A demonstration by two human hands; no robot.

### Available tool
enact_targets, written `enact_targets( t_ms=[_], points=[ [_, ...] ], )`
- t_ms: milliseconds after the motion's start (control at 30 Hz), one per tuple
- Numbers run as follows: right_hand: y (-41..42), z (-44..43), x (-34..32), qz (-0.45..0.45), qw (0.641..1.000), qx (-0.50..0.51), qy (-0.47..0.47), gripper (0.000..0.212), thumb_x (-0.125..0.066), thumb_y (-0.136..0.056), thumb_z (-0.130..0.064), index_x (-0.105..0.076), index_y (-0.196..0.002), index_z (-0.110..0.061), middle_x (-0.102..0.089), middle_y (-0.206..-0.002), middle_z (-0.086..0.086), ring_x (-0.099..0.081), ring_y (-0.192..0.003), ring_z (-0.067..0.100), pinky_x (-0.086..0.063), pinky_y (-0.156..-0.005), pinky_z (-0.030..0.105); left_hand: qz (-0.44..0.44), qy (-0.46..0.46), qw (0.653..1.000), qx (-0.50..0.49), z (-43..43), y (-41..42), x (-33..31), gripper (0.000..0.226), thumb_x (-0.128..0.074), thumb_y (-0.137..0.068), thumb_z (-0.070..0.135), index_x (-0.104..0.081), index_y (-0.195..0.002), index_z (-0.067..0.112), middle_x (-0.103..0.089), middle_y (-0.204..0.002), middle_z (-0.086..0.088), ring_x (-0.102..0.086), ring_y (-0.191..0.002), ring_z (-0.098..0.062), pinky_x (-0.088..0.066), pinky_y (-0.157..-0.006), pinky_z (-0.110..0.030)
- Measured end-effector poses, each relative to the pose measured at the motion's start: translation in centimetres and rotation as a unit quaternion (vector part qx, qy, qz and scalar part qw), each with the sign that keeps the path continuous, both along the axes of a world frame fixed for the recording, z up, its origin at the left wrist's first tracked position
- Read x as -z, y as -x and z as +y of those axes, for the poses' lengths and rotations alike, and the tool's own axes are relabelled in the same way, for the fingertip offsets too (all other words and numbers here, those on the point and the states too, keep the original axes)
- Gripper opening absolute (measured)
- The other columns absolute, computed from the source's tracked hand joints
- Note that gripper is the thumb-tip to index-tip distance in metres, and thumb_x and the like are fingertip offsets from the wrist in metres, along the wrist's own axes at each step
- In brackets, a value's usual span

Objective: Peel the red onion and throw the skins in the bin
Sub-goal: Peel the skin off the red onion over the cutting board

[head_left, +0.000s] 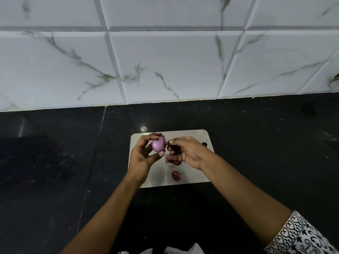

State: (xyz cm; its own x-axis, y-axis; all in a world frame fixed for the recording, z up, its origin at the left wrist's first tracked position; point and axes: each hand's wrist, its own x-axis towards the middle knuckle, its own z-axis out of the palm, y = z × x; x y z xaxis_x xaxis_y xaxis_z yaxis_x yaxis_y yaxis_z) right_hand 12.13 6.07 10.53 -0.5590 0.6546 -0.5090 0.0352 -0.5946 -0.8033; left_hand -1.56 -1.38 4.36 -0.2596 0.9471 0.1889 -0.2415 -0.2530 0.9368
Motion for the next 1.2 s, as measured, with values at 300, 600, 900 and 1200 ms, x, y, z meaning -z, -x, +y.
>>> enact_targets(
  t_ms=[300,600,900,1200],
  points=[
    [-0.2,-0.4,-0.4,0.066,0.995,0.01,0.08,0.014,-0.047,-0.093,-0.003,-0.059,-0.09,0.002,-0.058,-0.059,0.006,-0.055,-0.054,0.011,-0.059,-0.059,0.029,-0.195,0.021,0.979,0.061,0.7,0.2,-0.4,0.052,-0.084,-0.056,0.005,-0.068,-0.103,0.018,-0.067,-0.112,-0.003,-0.067,-0.098,-0.019,-0.057,-0.074,-0.026],
    [-1.8,2.1,-1.2,-0.115,0.976,-0.028,-0.18,0.011,-0.059,-0.089,-0.007,-0.066,-0.094,-0.002,-0.062,-0.078,0.005,-0.059,-0.069,0.011,-0.057,-0.057,0.023,-0.321,0.117,0.939,0.046,-0.3,0.6,1.8,0.076,-0.094,-0.044,0.029,-0.066,-0.112,0.011,-0.071,-0.108,-0.012,-0.071,-0.093,-0.027,-0.059,-0.066,-0.027],
    [-1.6,1.9,1.8,-0.3,0.838,-0.112,-0.441,0.02,-0.062,-0.087,-0.012,-0.07,-0.102,-0.022,-0.07,-0.102,-0.004,-0.063,-0.085,0.005,-0.049,-0.069,0.016,-0.327,0.146,0.931,0.072,0.2,0.6,1.8,0.065,-0.094,-0.042,0.035,-0.075,-0.102,0.019,-0.072,-0.104,-0.01,-0.072,-0.087,-0.022,-0.06,-0.063,-0.027],
    [0.4,1.0,-0.8,-0.299,0.645,-0.182,-0.679,0.025,-0.058,-0.09,-0.027,-0.067,-0.111,-0.018,-0.07,-0.102,0.001,-0.063,-0.086,0.016,-0.046,-0.075,0.024,-0.232,0.164,0.957,0.062,0.5,0.4,1.0,0.08,-0.088,-0.05,0.047,-0.062,-0.12,0.019,-0.069,-0.107,-0.009,-0.07,-0.085,-0.018,-0.058,-0.059,-0.025]
  ],
)
